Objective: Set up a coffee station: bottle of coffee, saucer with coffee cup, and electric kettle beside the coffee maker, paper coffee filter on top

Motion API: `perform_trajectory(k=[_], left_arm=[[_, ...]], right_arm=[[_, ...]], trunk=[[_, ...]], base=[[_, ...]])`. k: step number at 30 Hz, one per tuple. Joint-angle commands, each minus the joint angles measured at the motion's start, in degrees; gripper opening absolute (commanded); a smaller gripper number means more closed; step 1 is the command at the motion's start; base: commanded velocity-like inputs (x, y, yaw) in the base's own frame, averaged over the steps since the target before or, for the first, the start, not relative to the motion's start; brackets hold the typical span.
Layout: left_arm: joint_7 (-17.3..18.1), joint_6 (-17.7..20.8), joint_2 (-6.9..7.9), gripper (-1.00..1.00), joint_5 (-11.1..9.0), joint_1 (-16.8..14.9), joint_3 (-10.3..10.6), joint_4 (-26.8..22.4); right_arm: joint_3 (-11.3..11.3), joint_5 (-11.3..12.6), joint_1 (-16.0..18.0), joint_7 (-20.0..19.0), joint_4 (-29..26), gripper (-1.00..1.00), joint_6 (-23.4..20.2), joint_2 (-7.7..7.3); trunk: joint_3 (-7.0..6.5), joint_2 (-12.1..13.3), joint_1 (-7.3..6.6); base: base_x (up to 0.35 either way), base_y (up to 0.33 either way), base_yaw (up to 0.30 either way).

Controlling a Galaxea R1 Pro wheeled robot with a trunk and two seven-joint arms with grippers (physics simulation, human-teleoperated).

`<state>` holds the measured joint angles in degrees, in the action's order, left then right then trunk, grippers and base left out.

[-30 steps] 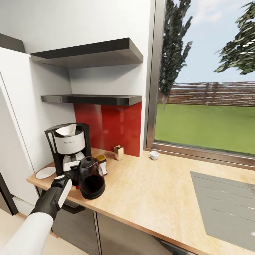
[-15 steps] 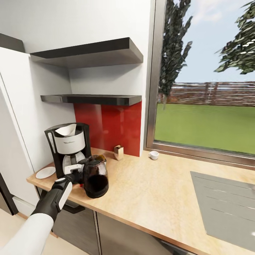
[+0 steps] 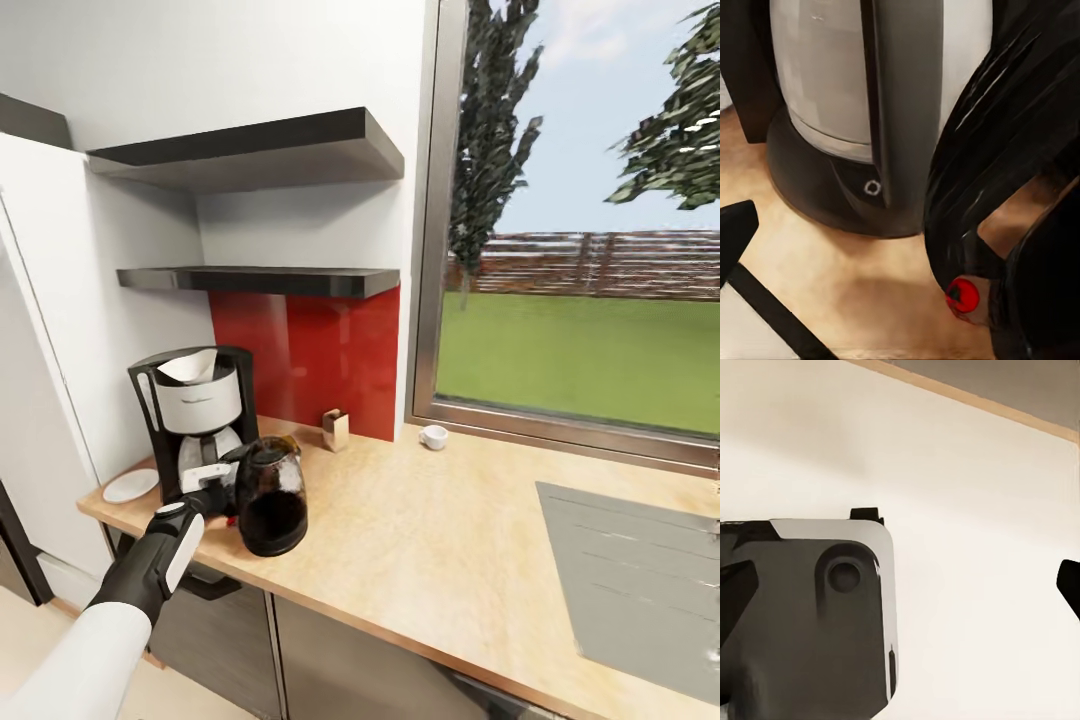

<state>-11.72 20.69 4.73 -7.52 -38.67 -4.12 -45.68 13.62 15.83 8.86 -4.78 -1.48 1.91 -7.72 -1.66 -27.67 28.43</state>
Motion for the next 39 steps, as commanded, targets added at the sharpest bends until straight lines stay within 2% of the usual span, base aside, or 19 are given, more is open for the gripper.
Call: perform_trajectory(k=[1,19,26,30,32,36,38,39], left_arm=[[-0.36,0.23,0.02,1.0,-0.59,0.0,0.07,-0.09],[-0.34,0.23,0.02,1.0,-0.5,0.0,0.07,0.08],[0.91,0.01,0.06,1.0,-0.49,0.95,0.35,2.77],[5.61,-3.68,0.34,1.0,-0.03,4.86,2.39,3.28],[9.12,-5.47,0.66,1.0,0.21,7.28,3.36,3.35],[13.36,-6.57,1.47,1.0,0.48,11.27,3.94,3.39],[14.69,-6.77,2.06,1.0,1.07,12.97,4.07,3.44],[15.92,-6.98,3.09,1.0,2.89,16.05,4.16,3.47]], right_arm=[[0.45,0.6,0.02,-0.23,0.07,1.0,0.2,-0.02],[0.48,0.6,0.02,-0.23,0.07,1.0,0.2,0.07],[0.46,0.67,0.02,-0.12,0.0,1.0,0.25,0.07],[0.42,0.9,0.02,0.01,-0.15,1.0,0.42,0.07],[0.38,0.93,0.02,0.02,-0.18,1.0,0.5,0.07],[0.3,1.01,0.04,0.03,-0.25,1.0,0.54,0.07],[0.22,1.1,0.03,0.03,-0.26,1.0,0.54,0.07],[0.12,1.18,0.02,0.03,-0.29,1.0,0.55,0.07]], trunk=[[0.02,-0.06,-0.01],[0.02,-0.06,-0.01],[0.02,-0.06,-0.01],[0.02,-0.06,-0.01],[0.02,-0.06,-0.01],[0.02,-0.06,-0.01],[0.02,-0.06,-0.01],[0.02,-0.06,-0.01]], base=[[-0.28,0.0,0.0],[-0.331,0.0,0.0],[-0.15,0.0,0.0],[-0.012,0.0,0.0],[-0.003,0.0,0.0],[-0.001,0.0,-0.002],[0.0,0.0,-0.053],[0.0,0.0,-0.187]])
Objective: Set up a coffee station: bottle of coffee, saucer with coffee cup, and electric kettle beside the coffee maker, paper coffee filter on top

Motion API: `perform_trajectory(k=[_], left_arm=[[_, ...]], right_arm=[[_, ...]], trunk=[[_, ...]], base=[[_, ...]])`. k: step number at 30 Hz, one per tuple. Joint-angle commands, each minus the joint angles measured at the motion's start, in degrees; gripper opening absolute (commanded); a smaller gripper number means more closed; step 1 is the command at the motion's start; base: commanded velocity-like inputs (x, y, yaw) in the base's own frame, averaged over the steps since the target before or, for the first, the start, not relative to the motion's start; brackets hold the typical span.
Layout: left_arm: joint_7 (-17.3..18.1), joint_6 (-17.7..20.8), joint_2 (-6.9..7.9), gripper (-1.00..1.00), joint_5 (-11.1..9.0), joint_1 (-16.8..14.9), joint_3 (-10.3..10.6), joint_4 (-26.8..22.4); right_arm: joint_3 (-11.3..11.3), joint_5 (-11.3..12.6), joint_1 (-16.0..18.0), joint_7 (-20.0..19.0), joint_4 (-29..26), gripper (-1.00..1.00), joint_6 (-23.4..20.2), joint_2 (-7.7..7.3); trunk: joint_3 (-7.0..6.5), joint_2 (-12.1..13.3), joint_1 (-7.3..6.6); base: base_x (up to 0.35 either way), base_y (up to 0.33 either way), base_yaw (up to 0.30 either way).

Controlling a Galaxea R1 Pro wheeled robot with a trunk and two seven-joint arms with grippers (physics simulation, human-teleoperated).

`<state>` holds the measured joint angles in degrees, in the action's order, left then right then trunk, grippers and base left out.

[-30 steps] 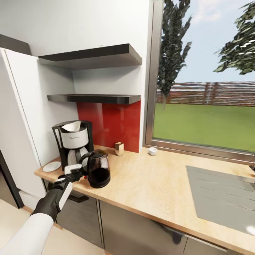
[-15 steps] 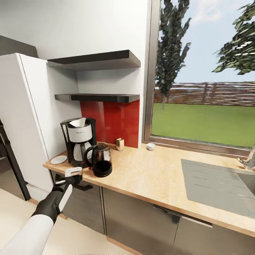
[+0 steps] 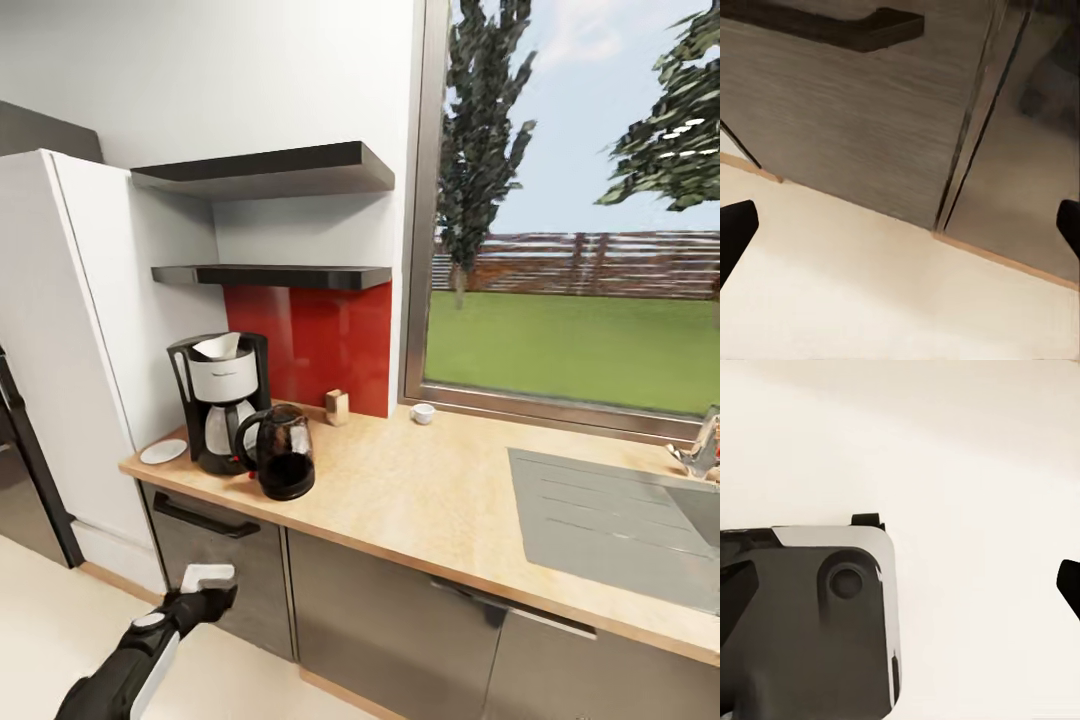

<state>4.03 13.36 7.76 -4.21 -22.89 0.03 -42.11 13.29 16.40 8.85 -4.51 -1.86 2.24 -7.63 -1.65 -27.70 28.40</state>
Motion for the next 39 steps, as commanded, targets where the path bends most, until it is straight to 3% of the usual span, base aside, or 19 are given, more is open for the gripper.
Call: perform_trajectory(k=[1,5,9,10,13,16,17,24,35,36,39], left_arm=[[0.29,0.32,0.21,1.0,-0.09,0.88,0.03,-0.09],[0.71,0.34,0.76,1.0,2.88,5.94,0.06,0.07],[0.44,0.7,0.84,1.0,7.99,10.48,-0.07,2.49],[0.14,0.92,0.85,1.0,10.88,11.7,-0.1,7.19],[-0.22,0.98,0.85,1.0,12.44,12.13,-0.11,14.85],[-1.47,0.5,0.84,1.0,13.08,12.29,-0.11,25.01],[-2.62,-0.25,0.8,1.0,13.22,12.33,-0.11,30.55],[-3.04,-5.39,0.62,1.0,13.05,12.4,-0.11,33.37],[-2.99,-6.15,0.26,1.0,13.39,12.38,0.13,33.51],[-3.03,-6.15,0.56,1.0,13.38,12.35,0.02,33.12],[-3.06,-6.92,0.64,1.0,13.36,12.3,-0.07,33.02]], right_arm=[[0.42,0.62,0.03,-0.23,0.07,1.0,0.22,-0.01],[0.34,0.72,0.03,-0.23,-0.02,1.0,0.22,0.05],[0.31,0.78,0.03,-0.23,-0.07,1.0,0.28,0.07],[0.26,0.76,0.04,-0.23,-0.07,1.0,0.3,0.07],[0.25,0.74,0.04,-0.23,-0.06,1.0,0.3,0.08],[0.26,0.74,0.06,-0.27,-0.01,1.0,0.31,0.1],[0.25,0.73,0.04,-0.31,0.01,1.0,0.31,0.1],[0.24,0.71,0.05,-0.32,0.03,1.0,0.25,0.08],[0.18,1.1,0.03,-0.32,-0.04,1.0,0.09,0.16],[0.16,3.35,0.03,-0.32,-0.07,1.0,0.05,0.16],[0.19,5.76,0.03,-0.36,-0.07,1.0,-0.01,0.16]], trunk=[[0.01,-0.03,0.02],[0.01,-0.03,0.02],[0.01,-0.03,0.02],[0.01,-0.03,0.02],[0.01,-0.03,0.02],[0.01,-0.03,0.02],[0.01,-0.03,0.02],[0.01,-0.03,0.02],[0.65,-0.03,0.02],[0.73,-0.03,0.02],[0.98,-0.03,0.02]], base=[[0.0,0.0,-0.203],[0.0,0.0,-0.245],[0.0,0.0,-0.263],[0.0,0.0,-0.265],[0.0,0.0,-0.265],[0.0,0.0,-0.265],[0.0,0.0,-0.266],[0.0,0.0,-0.266],[-0.055,0.0,-0.213],[-0.309,0.0,-0.149],[-0.305,0.0,-0.141]])
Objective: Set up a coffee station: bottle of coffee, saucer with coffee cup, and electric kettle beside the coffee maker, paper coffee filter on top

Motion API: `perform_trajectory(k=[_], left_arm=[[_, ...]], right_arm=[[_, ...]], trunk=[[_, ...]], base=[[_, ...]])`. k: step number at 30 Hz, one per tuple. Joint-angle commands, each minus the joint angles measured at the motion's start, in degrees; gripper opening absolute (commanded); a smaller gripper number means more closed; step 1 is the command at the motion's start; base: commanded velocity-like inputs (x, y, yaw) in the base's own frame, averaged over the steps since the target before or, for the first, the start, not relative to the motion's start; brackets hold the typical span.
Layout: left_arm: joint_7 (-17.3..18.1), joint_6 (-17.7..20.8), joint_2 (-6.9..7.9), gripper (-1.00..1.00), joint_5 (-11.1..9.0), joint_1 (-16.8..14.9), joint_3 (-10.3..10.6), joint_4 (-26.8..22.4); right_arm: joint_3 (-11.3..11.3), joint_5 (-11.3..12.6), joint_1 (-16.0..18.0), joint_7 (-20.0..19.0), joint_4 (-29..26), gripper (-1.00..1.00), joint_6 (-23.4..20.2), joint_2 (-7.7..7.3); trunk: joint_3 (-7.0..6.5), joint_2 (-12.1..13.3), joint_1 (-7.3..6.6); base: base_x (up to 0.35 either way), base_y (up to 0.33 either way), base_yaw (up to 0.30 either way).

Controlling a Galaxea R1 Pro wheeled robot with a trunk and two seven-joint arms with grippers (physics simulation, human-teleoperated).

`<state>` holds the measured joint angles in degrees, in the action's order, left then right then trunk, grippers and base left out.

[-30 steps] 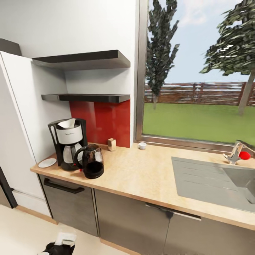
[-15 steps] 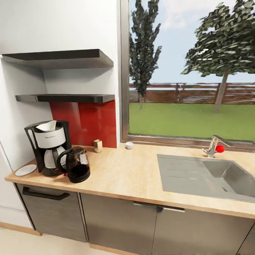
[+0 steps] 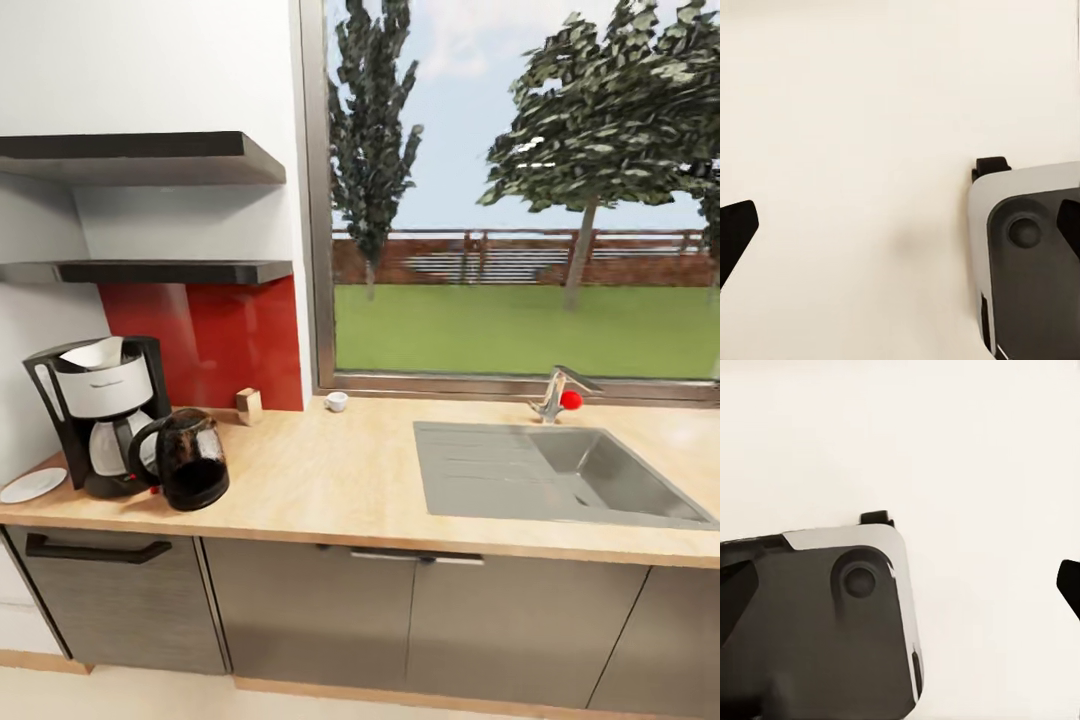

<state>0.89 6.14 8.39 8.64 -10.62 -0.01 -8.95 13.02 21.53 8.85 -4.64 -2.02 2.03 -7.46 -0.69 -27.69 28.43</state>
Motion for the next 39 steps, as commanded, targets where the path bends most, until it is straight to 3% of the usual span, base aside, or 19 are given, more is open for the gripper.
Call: perform_trajectory(k=[1,5,9,13,15,17,19,21,23,27,29,32,36,37,39], left_arm=[[0.09,-0.51,-0.01,1.0,0.51,0.03,-0.05,-0.13],[0.08,-4.49,-0.11,1.0,0.42,0.05,-0.07,0.38],[0.11,-4.82,-0.13,1.0,0.42,0.07,-0.07,0.49],[0.83,-7.77,-1.15,1.0,0.33,-0.28,0.87,-1.7],[1.82,-13.24,-1.66,1.0,0.86,-0.35,6.6,-5.99],[3.7,-14.24,-1.77,1.0,1.07,-0.39,10.01,-8.55],[6.87,-14.65,-1.81,1.0,1.18,-0.48,13.22,-11.92],[12.49,-14.68,-1.8,1.0,1.25,-0.61,16.33,-17.29],[17.06,-14.4,-1.86,1.0,1.24,-0.73,17.59,-21.5],[26.54,-11.54,-2.71,1.0,1.23,-0.9,18.59,-29.6],[32.83,-7.5,-4.3,1.0,1.35,-0.95,18.83,-34.89],[38.35,-2.89,-5.73,1.0,1.4,-1.28,18.93,-39.87],[45.7,2.57,-6.74,1.0,1.3,-3.23,18.98,-45.84],[51.23,5.35,-7.13,1.0,1.24,-5.0,18.99,-48.66],[55.48,7.47,-7.43,1.0,1.18,-6.43,18.99,-50.4]], right_arm=[[0.45,1.1,0.03,-0.26,0.09,1.0,0.2,-0.01],[0.42,1.88,0.08,-0.27,-0.13,1.0,0.18,-0.09],[0.48,1.92,0.09,-0.28,-1.34,1.0,0.17,-0.1],[0.57,1.7,0.06,0.01,-1.84,1.0,0.29,-0.1],[0.61,1.62,0.05,0.12,-1.84,1.0,0.33,-0.1],[0.65,1.6,0.05,0.14,-1.84,1.0,0.34,-0.1],[0.67,1.59,0.04,0.15,-1.83,1.0,0.34,-0.1],[0.73,1.59,0.06,0.15,-1.79,1.0,0.35,-0.1],[0.75,1.59,0.06,0.17,-1.77,1.0,0.35,-0.1],[0.77,1.58,0.07,0.2,-1.76,1.0,0.35,-0.1],[0.77,1.6,0.08,0.2,-1.76,1.0,0.35,-0.1],[0.77,1.62,0.08,0.2,-1.76,1.0,0.35,-0.1],[0.72,1.65,0.09,0.18,-1.77,1.0,0.36,-0.1],[0.7,1.66,0.08,0.15,-1.79,1.0,0.36,-0.1],[0.7,1.67,0.07,0.11,-1.82,1.0,0.35,-0.1]], trunk=[[0.11,-0.04,-0.01],[0.39,-0.04,-0.01],[0.52,-0.04,-0.01],[0.53,-0.04,-0.01],[0.53,-0.04,-0.01],[0.53,-0.04,-0.01],[0.53,-0.04,-0.01],[0.53,-0.04,-0.01],[0.53,-0.04,-0.01],[0.53,-0.04,-0.01],[0.53,-0.04,-0.01],[0.53,-0.04,-0.01],[0.53,-0.04,-0.01],[0.53,-0.04,-0.01],[0.53,-0.04,-0.01]], base=[[-0.212,0.0,-0.135],[-0.073,0.0,-0.11],[-0.006,0.0,-0.088],[0.0,0.0,-0.002],[0.0,0.0,0.0],[0.0,0.0,0.0],[0.0,0.0,0.0],[0.0,0.0,0.0],[0.0,0.0,0.0],[0.0,0.0,0.0],[0.0,0.0,0.0],[0.0,0.0,0.0],[0.0,0.0,0.0],[0.0,0.0,0.0],[0.0,0.0,0.0]])
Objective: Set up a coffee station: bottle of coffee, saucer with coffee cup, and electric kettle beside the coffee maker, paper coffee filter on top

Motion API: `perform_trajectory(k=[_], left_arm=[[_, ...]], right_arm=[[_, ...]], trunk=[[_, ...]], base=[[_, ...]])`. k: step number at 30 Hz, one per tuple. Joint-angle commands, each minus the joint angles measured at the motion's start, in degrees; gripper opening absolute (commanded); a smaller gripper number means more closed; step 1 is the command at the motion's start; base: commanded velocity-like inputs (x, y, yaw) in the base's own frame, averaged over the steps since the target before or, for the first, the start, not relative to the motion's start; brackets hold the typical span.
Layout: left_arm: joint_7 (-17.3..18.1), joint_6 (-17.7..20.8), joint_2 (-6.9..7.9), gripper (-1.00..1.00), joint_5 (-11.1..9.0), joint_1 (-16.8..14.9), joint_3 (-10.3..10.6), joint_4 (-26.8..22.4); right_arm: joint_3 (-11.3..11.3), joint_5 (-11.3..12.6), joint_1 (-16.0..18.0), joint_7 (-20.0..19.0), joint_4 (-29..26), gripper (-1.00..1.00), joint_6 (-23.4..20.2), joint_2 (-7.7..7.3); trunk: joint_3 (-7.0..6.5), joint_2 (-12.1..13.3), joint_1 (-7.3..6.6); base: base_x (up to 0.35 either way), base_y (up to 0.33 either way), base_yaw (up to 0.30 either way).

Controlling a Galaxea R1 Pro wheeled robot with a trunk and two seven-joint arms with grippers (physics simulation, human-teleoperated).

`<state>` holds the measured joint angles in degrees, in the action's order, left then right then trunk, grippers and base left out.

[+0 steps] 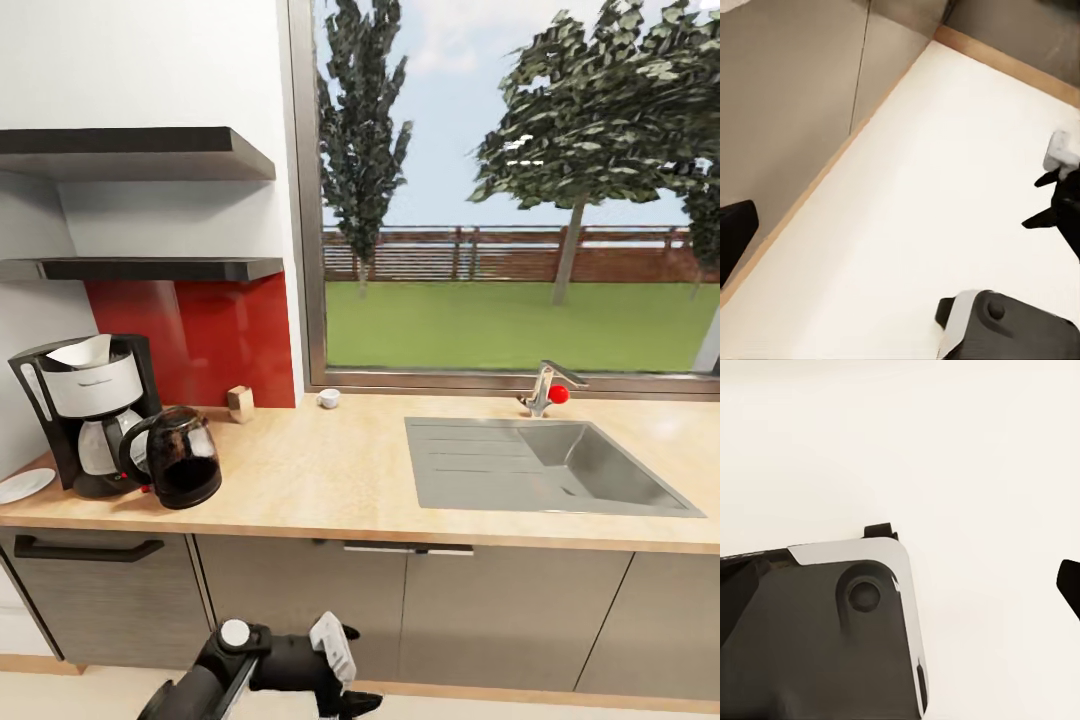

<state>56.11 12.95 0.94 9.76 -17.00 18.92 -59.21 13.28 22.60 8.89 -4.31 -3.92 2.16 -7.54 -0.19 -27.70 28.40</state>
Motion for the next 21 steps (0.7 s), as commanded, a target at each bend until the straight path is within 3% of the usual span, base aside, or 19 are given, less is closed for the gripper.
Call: perform_trajectory(k=[1,5,11,15,19,21], left_arm=[[1.62,1.41,-0.1,1.0,0.05,-0.54,0.06,-0.64],[10.11,7.3,-1.85,1.0,-0.12,-4.75,0.03,-3.42],[13.16,11.31,-4.37,1.0,-1.36,-10.82,-0.2,-4.23],[13.47,15.57,-4.74,1.0,-4.85,-15.4,-0.36,-4.31],[13.51,19.48,-4.74,1.0,-11.19,-21.61,-0.51,-4.27],[13.51,20.5,-4.7,1.0,-12.98,-23.37,-0.53,-4.16]], right_arm=[[0.44,0.6,0.02,-0.23,0.08,1.0,0.22,-0.02],[0.44,0.61,0.04,-0.19,0.06,1.0,0.23,-0.02],[0.44,0.61,0.0,-0.18,0.07,1.0,0.24,-0.02],[0.44,0.61,0.0,-0.18,0.11,1.0,0.25,-0.02],[0.5,0.54,0.03,-0.17,0.14,1.0,0.23,-0.02],[0.51,0.53,0.03,-0.17,0.14,1.0,0.23,-0.02]], trunk=[[0.03,-0.04,0.02],[0.03,-0.04,0.02],[0.03,-0.04,0.02],[0.03,-0.04,0.02],[0.03,-0.04,0.02],[0.03,-0.04,0.02]], base=[[0.0,0.0,0.0],[0.0,0.0,0.0],[0.0,0.0,0.0],[0.0,0.0,0.0],[0.0,0.0,0.0],[0.0,0.0,0.0]])
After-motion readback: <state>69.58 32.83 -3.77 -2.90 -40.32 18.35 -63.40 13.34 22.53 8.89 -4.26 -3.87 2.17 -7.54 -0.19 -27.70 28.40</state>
